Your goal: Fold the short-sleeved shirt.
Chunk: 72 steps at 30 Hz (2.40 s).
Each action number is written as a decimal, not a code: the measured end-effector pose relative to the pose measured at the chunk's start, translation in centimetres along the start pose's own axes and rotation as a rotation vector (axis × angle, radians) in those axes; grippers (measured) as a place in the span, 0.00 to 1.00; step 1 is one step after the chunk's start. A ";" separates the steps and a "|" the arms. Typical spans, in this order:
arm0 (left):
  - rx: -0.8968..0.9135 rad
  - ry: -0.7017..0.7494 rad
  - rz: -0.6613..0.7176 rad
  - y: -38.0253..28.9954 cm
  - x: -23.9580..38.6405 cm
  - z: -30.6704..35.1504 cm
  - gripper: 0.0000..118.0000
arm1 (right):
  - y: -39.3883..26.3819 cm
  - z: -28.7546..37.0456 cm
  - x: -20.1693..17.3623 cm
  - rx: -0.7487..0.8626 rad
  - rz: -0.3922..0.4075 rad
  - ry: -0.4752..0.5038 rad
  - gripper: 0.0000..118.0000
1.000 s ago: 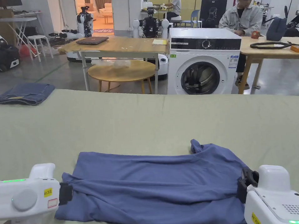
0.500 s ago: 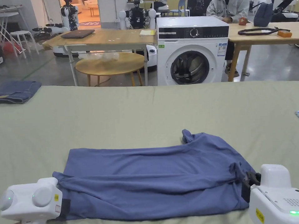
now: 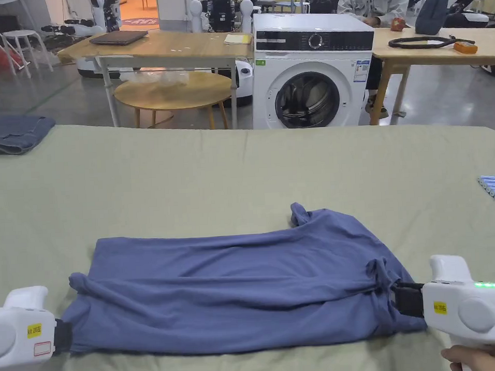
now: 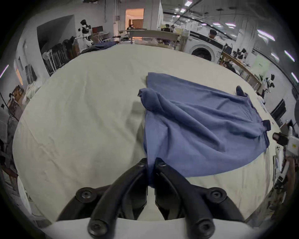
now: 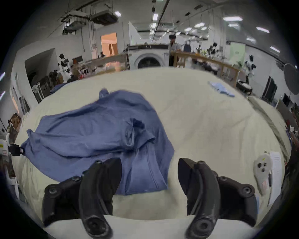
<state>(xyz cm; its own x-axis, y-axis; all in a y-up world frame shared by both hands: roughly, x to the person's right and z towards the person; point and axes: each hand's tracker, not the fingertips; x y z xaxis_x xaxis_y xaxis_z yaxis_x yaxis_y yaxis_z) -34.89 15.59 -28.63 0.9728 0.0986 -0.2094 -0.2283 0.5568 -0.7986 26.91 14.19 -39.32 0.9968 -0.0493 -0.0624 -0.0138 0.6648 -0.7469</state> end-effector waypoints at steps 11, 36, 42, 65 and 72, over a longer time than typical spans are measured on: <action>0.010 0.003 0.008 -0.2 0.2 -0.3 0.01 | -1.1 -2.4 -3.3 -0.152 0.063 -0.007 0.03; 0.068 -0.002 -0.025 -10.5 -3.7 9.9 0.01 | -11.8 13.6 -3.4 -0.115 0.087 -0.058 0.03; -0.018 0.034 -0.023 -14.9 -4.7 6.7 0.01 | -17.4 10.5 -3.3 -0.160 0.086 -0.084 0.03; 0.498 -0.018 -0.123 -9.2 4.3 12.4 0.11 | -9.9 16.4 -14.9 0.487 0.067 0.031 0.09; 0.524 0.005 -0.125 -7.8 6.8 12.4 0.00 | -8.2 16.2 -17.7 0.503 0.034 0.049 0.00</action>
<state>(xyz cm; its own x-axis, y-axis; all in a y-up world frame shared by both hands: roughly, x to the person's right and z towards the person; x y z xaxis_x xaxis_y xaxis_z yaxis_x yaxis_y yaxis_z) -26.03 22.13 -16.87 0.9909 0.0019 -0.1345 -0.0600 0.9012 -0.4292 10.63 21.65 -21.37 0.9914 -0.0481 -0.1213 0.0049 0.9427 -0.3336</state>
